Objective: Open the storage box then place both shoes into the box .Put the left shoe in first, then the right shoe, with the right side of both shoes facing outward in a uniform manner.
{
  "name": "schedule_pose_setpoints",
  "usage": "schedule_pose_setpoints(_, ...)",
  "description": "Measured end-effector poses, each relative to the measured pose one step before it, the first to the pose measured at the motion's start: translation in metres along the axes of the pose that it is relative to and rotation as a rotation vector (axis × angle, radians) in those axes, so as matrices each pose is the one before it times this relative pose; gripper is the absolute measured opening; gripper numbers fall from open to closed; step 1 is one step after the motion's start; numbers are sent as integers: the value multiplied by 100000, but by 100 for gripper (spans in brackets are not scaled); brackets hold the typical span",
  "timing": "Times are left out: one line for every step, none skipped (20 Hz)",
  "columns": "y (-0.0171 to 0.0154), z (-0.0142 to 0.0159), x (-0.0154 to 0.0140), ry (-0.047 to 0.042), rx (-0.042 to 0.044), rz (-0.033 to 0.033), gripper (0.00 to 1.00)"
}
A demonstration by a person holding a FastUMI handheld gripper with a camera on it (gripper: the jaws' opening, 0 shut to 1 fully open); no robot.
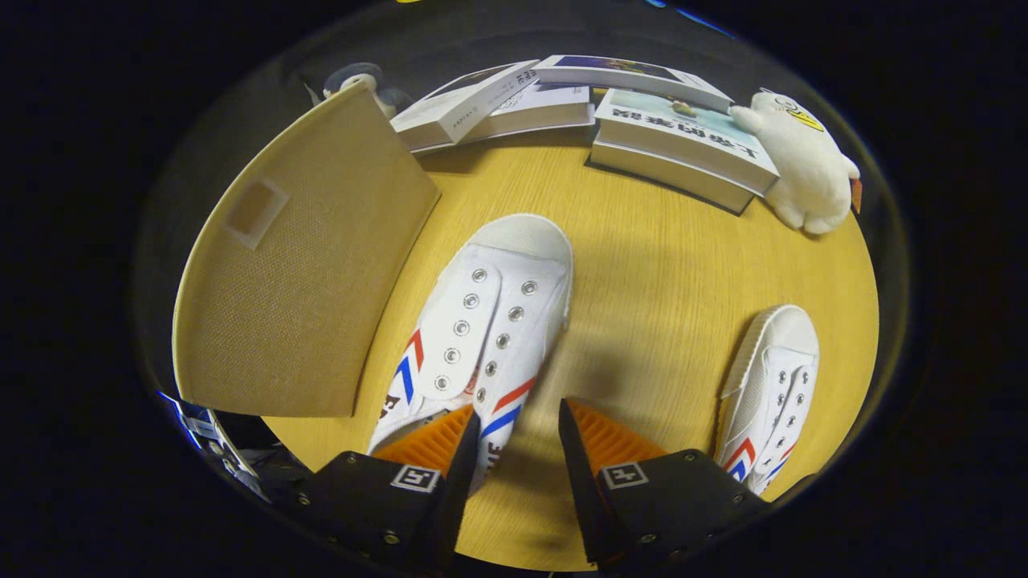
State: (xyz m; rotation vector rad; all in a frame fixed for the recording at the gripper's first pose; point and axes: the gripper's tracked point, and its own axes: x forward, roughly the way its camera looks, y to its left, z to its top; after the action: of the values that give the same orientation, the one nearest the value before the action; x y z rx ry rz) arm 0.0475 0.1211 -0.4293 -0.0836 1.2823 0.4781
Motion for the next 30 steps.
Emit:
schedule_pose_setpoints(395, 94, 38, -283, -1421, 2375, 53)
schedule_pose_setpoints(558, -143, 179, 150, -616, 2320, 41)
schedule_pose_setpoints(7, 47, -138, -426, -1126, 643, 31)
schedule_pose_setpoints(29, -58, 178, -425, -1260, 1904, 25)
schedule_pose_setpoints(-150, 7, -480, -675, 1103, 1880, 17)
schedule_pose_setpoints(-92, -314, 351, -622, 4805, 2294, 7)
schedule_pose_setpoints(131, -37, -235, -219, 8104, 3203, 7)
schedule_pose_setpoints(-8, 47, -1, 428, 6401, 2813, 0)
schedule_pose_setpoints(-168, 191, -108, -230, 4831, 1620, 0)
schedule_pose_setpoints(-25, 182, -199, -466, 3004, 523, 1)
schedule_pose_setpoints(194, 142, -254, -495, 902, 938, 0)
schedule_pose_setpoints(171, -114, -346, 157, 609, 834, 0)
schedule_pose_setpoints(408, 51, -355, -69, 2146, 1835, 0)
schedule_pose_setpoints(510, 92, -317, -184, 3206, 2178, 0)
schedule_pose_setpoints(593, 216, -412, -334, 3025, 2335, 1)
schedule_pose_setpoints(587, 53, -565, -427, 1796, 1289, 0)
schedule_pose_setpoints(455, 207, -627, -606, 149, 559, 0)
schedule_pose_setpoints(285, 236, -589, -574, -612, -298, 0)
schedule_pose_setpoints(379, 182, -674, -631, -786, -451, 1)
schedule_pose_setpoints(437, 287, -680, -703, -1269, -206, 0)
schedule_pose_setpoints(427, 324, -790, -727, -1087, -256, 0)
schedule_pose_setpoints(488, 378, -746, -913, -1266, 109, 0)
schedule_pose_setpoints(512, 455, -786, -1091, -1059, 321, 0)
schedule_pose_setpoints(537, 337, -645, -1044, -786, 301, 0)
schedule_pose_setpoints(589, 365, -736, -951, -645, 429, 0)
schedule_pose_setpoints(532, 456, -613, -1043, -529, 457, 0)
schedule_pose_setpoints(490, 312, -655, -997, -673, 331, 0)
schedule_pose_setpoints(451, 484, -560, -1029, -663, 211, 0)
schedule_pose_setpoints(482, 386, -537, -777, -473, 219, 0)
schedule_pose_setpoints(463, 364, -363, -531, -675, 222, 0)
